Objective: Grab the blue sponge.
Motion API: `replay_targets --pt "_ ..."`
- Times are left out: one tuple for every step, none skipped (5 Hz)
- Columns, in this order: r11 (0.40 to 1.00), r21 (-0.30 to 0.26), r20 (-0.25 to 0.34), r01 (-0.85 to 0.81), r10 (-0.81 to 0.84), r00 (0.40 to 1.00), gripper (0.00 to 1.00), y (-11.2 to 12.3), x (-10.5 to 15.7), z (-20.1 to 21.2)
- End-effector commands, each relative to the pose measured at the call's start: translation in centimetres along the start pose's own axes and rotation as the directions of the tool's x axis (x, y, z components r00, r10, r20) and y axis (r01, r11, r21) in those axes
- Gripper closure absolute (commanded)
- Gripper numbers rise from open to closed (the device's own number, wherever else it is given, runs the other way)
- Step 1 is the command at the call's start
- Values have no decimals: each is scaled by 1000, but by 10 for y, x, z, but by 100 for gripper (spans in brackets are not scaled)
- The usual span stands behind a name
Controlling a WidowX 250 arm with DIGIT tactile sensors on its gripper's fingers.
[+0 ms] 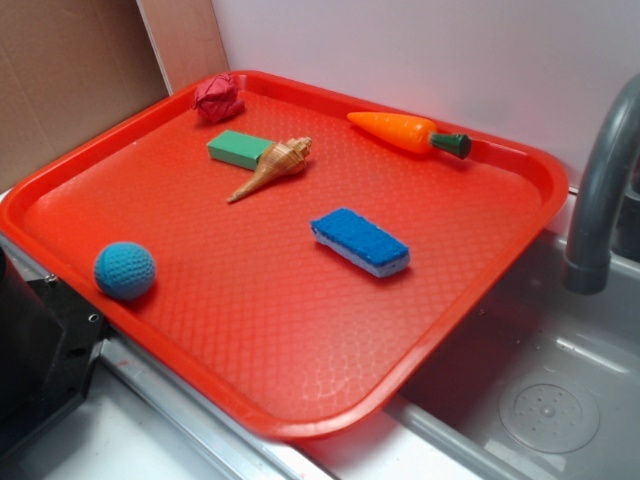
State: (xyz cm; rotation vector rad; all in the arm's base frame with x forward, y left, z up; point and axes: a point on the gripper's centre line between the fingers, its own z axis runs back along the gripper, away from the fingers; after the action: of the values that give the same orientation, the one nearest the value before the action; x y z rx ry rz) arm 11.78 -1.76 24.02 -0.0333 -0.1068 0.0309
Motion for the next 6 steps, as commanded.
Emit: replay_targets --pt "1000 0 0 0 0 1000 0 0 0 0" --pt "958 113 -41 263 -260 965 0 -12 46 -38" --pt "862 113 -47 494 -492 869 0 -22 88 -68" --pt "723 87 36 686 -690 723 0 -42 96 -90" --pt "723 87 36 686 -690 723 0 -42 96 -90" --pt "723 87 36 686 -690 723 0 -42 96 -90"
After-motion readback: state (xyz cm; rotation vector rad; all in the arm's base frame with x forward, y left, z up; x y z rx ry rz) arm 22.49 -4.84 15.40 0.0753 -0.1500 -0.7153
